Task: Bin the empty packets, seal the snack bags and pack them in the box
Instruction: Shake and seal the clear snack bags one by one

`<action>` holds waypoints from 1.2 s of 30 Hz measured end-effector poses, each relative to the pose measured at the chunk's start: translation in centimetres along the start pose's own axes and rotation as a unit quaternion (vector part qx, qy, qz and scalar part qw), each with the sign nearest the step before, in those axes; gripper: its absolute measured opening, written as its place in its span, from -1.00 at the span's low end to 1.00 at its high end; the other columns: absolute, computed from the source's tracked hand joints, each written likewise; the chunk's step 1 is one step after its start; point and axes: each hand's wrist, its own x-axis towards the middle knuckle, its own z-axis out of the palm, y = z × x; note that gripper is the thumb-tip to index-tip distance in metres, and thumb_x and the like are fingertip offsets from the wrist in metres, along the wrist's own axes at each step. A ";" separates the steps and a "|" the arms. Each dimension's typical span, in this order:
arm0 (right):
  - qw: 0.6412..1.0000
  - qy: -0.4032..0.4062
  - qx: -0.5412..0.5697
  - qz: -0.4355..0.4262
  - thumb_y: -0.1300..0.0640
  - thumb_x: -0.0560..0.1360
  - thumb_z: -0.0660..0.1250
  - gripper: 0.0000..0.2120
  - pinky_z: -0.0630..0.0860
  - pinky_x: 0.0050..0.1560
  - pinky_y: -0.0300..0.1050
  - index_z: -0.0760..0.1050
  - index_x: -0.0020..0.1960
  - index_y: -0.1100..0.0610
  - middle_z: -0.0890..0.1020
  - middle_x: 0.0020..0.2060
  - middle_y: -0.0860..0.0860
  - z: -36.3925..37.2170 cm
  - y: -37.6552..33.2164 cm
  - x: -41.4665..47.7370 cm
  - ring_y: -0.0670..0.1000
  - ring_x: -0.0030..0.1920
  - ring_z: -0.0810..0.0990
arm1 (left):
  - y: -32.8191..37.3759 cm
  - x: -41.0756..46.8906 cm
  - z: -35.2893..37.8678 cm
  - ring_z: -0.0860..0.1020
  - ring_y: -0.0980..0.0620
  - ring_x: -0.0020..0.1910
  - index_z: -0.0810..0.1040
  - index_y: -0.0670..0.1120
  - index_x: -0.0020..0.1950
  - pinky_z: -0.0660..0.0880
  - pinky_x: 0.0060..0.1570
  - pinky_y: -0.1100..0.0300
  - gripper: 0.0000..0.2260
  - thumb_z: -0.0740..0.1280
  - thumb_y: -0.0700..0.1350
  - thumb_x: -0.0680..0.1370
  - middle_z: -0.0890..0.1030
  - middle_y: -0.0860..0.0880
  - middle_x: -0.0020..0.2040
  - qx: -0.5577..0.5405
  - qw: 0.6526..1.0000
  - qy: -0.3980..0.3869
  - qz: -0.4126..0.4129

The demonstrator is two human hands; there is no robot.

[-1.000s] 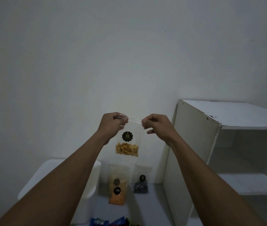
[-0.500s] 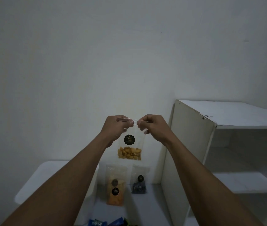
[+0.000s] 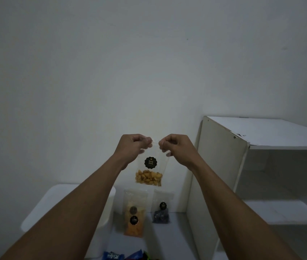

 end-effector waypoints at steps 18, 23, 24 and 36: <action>0.997 0.068 -0.003 0.020 0.24 0.46 0.48 -0.95 0.68 -0.07 0.00 0.65 -0.17 0.21 0.72 -0.34 0.06 0.6 0.9 -1.0 0.03 -0.27 0.73 | -0.6 -0.2 2.3 0.59 0.03 -0.05 0.59 -0.06 -0.05 0.44 -0.06 0.18 -0.75 0.47 0.10 0.47 0.63 0.05 -0.09 0.153 0.973 0.173 -0.024; 0.992 0.092 -0.087 -0.001 0.10 0.47 0.47 -0.92 0.64 -0.12 -0.13 0.66 -0.14 0.11 0.71 -0.35 -0.06 0.9 1.2 -1.3 -0.15 -0.29 0.68 | 0.4 0.0 3.1 0.63 -0.03 -0.14 0.61 -0.18 -0.07 0.60 -0.05 0.07 -0.59 0.46 0.18 0.44 0.66 -0.04 -0.13 0.150 0.965 0.185 -0.110; 0.990 0.096 -0.101 -0.006 0.08 0.48 0.47 -0.91 0.63 -0.13 -0.15 0.66 -0.13 0.10 0.70 -0.35 -0.07 1.0 1.2 -1.4 -0.17 -0.30 0.67 | 0.3 0.0 3.1 0.66 -0.03 -0.19 0.63 -0.22 -0.08 0.64 -0.09 0.05 -0.61 0.47 0.13 0.45 0.68 -0.08 -0.17 0.106 0.971 0.167 -0.134; 0.980 0.099 -0.165 -0.043 0.05 0.48 0.47 -0.91 0.63 -0.15 -0.15 0.66 -0.06 0.05 0.71 -0.26 -0.09 2.0 1.9 -1.6 -0.19 -0.24 0.66 | 0.4 0.3 3.1 0.70 -0.04 -0.28 0.62 -0.36 -0.02 0.67 -0.18 0.11 -0.83 0.47 -0.27 0.48 0.70 -0.25 -0.16 -0.086 0.972 0.080 -0.203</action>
